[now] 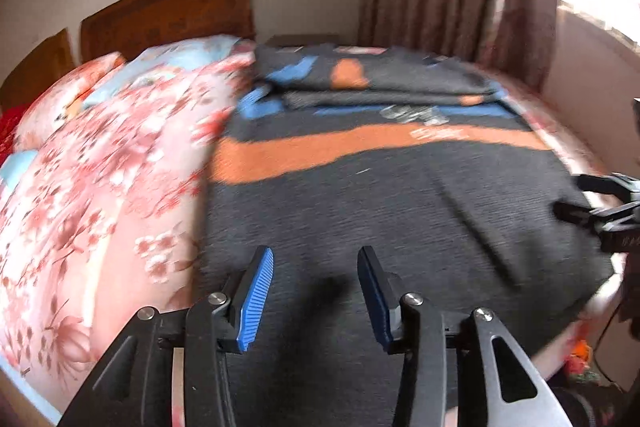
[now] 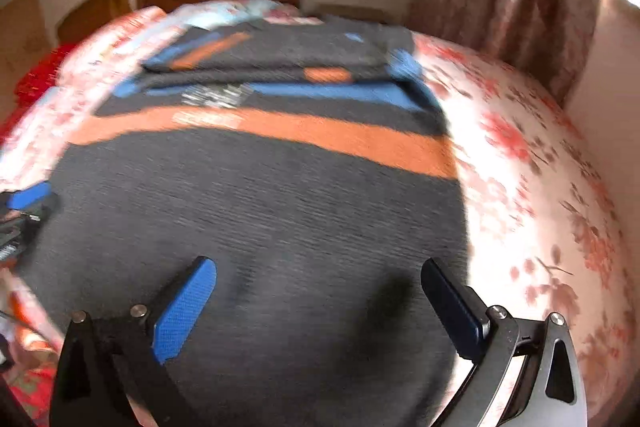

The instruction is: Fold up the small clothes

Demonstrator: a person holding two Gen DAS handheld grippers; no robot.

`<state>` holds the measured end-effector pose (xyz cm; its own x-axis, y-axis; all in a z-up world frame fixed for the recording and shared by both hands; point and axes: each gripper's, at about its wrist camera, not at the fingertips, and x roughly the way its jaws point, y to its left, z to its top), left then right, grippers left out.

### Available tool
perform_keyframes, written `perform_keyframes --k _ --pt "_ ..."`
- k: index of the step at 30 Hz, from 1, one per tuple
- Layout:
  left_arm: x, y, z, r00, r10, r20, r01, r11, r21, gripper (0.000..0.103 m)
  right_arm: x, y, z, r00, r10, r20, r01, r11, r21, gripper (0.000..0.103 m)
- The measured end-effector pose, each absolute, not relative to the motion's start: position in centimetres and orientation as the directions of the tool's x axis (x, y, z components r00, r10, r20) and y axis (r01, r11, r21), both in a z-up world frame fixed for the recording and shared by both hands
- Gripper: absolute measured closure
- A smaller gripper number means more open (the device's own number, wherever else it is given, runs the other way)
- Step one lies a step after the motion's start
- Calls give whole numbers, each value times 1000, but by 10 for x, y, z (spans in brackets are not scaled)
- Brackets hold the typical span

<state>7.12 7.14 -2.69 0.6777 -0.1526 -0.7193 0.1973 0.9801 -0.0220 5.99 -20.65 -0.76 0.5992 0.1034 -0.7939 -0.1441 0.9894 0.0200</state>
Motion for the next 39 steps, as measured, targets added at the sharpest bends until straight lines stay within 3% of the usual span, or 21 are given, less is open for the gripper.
perform_keyframes --k 3,7,24,28,32,35,39 --pt "64 48 -29 666 -207 -717 281 960 -17 58 53 -171 -4 607 170 -777 -244 969 22 0" --pt "60 40 -41 663 -195 -723 303 953 22 57 51 -138 -24 559 177 -810 -337 941 -27 0" --pt "42 72 -35 659 -144 -738 225 974 11 54 30 -217 -19 599 103 -794 -164 986 4 0" --pt "38 49 -35 660 -169 -732 291 956 42 54 25 -189 -12 612 184 -769 -242 969 39 0" --pt "35 45 -40 660 -170 -731 310 949 59 53 14 -149 -24 612 204 -764 -384 921 -62 0" --pt "35 58 -41 652 -195 -733 297 955 11 51 15 -161 -25 599 242 -763 -385 923 -10 0" --pt "24 70 -42 672 -187 -716 292 956 25 50 15 -189 -25 589 186 -787 -326 945 -20 0"
